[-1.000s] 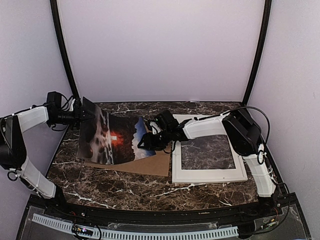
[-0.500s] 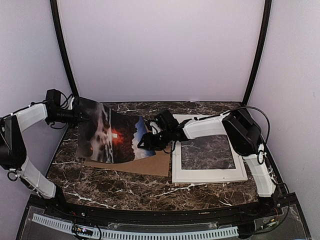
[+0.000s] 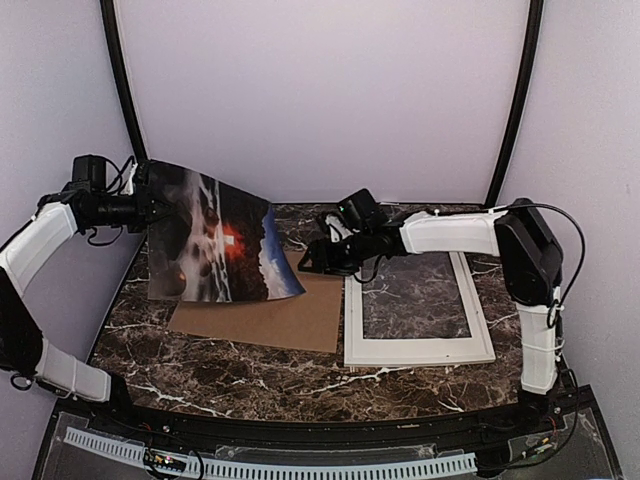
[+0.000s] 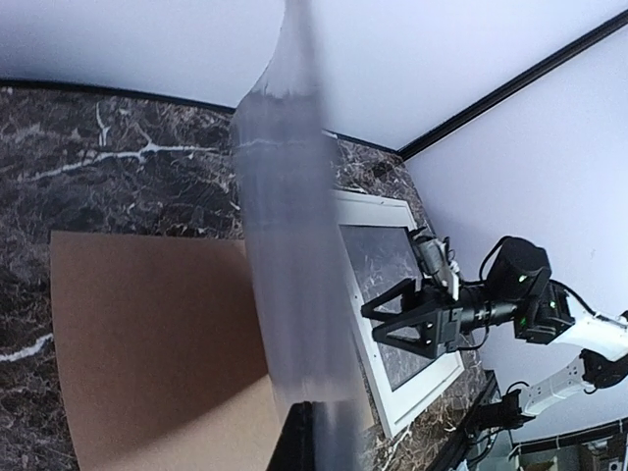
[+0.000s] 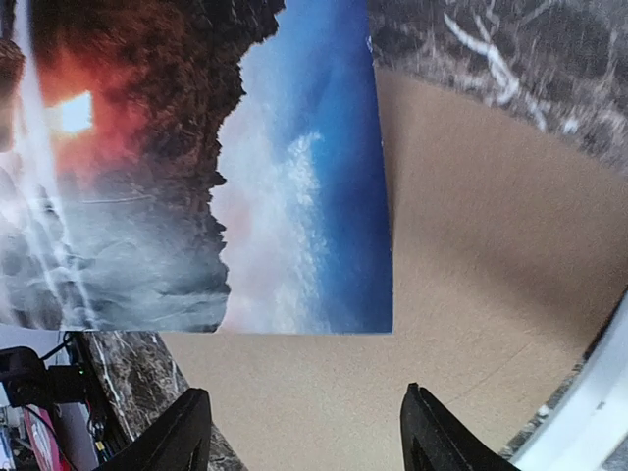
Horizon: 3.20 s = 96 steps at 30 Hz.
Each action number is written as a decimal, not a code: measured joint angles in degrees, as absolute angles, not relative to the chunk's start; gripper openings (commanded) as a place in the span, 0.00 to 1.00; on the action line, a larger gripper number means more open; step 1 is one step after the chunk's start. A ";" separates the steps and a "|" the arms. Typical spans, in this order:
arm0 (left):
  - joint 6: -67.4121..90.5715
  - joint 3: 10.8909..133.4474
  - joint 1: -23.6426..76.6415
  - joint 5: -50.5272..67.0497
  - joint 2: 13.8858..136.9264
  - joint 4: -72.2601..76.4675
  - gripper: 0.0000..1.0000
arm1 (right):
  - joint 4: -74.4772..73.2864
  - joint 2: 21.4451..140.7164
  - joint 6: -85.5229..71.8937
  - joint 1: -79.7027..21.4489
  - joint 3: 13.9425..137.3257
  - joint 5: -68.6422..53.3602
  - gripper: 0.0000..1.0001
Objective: Put the photo into the frame
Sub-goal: Pick up the photo from the backboard, then turn over the photo, then pass from the left arm to the right
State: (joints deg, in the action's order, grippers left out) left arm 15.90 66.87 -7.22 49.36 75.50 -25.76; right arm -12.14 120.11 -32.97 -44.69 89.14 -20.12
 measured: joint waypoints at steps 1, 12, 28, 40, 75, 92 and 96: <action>15.75 67.53 -6.59 48.56 74.67 -25.89 0.00 | -12.45 118.69 -32.71 -44.29 89.12 -19.86 0.67; 10.00 84.12 1.41 27.40 69.58 -30.20 0.00 | -15.77 111.00 -30.52 -42.09 89.23 -16.69 0.67; -4.38 89.78 38.98 -13.23 85.78 -39.55 0.00 | -15.31 104.07 -35.88 -32.88 79.70 -21.87 0.74; 1.30 87.24 54.57 -22.46 97.58 -38.57 0.00 | -12.23 96.97 -40.14 -26.72 71.92 -27.51 0.78; 9.76 83.29 68.49 -28.01 108.33 -34.39 0.00 | -0.86 106.43 -50.50 -28.18 60.49 -41.85 0.74; 10.72 83.29 69.06 -28.29 109.21 -34.37 0.00 | 2.11 103.02 -53.36 -28.86 55.77 -42.00 0.73; 10.74 83.26 69.17 -28.29 109.21 -34.35 0.00 | 5.28 104.12 -56.14 -29.65 55.77 -42.41 0.72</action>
